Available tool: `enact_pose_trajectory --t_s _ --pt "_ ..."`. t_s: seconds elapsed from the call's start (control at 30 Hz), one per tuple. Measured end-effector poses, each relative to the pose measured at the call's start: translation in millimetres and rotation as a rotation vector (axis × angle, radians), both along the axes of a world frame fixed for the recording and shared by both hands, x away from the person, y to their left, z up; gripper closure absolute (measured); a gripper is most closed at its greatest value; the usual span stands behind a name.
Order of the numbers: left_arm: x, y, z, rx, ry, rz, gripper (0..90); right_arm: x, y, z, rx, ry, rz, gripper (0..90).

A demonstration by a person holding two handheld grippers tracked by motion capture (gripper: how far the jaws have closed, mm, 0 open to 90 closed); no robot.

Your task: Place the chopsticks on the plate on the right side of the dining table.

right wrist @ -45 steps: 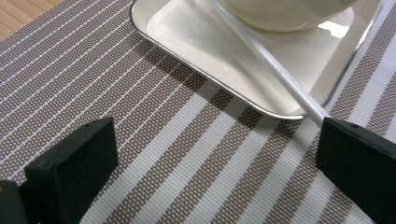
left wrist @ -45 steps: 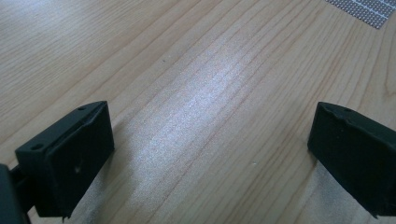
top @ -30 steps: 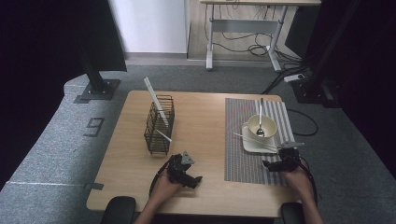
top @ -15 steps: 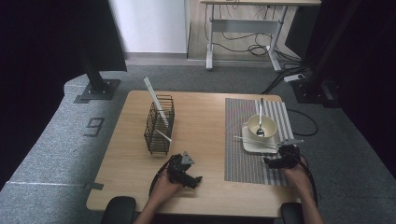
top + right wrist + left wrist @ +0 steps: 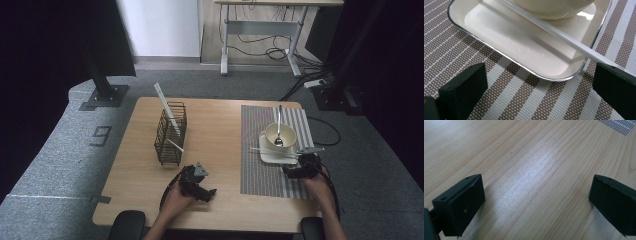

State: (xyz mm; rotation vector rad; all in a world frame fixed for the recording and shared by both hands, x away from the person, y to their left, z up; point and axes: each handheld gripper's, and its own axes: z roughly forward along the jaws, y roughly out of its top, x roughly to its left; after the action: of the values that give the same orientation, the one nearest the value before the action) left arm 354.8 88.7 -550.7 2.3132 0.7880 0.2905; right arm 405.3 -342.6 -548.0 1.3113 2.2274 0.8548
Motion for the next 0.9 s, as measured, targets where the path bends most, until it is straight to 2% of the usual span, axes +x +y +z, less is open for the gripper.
enact_pose_trajectory --t_s 0.43,0.67,0.77,0.9 --pt "0.0 0.0 0.0 0.0 0.0 0.0 0.3 2.9 -1.7 -0.5 0.001 0.006 -0.005 0.0" --pt "0.0 0.0 0.0 0.0 0.0 0.0 0.3 -3.1 -2.8 5.5 0.01 -0.016 0.004 0.0" --pt "0.0 0.0 0.0 0.0 0.0 0.0 0.3 -6.8 -3.5 9.2 0.019 -0.019 0.016 0.0" --pt "0.0 0.1 0.0 0.0 0.001 0.0 0.4 -12.7 -3.9 15.7 0.053 -0.03 0.026 0.0"
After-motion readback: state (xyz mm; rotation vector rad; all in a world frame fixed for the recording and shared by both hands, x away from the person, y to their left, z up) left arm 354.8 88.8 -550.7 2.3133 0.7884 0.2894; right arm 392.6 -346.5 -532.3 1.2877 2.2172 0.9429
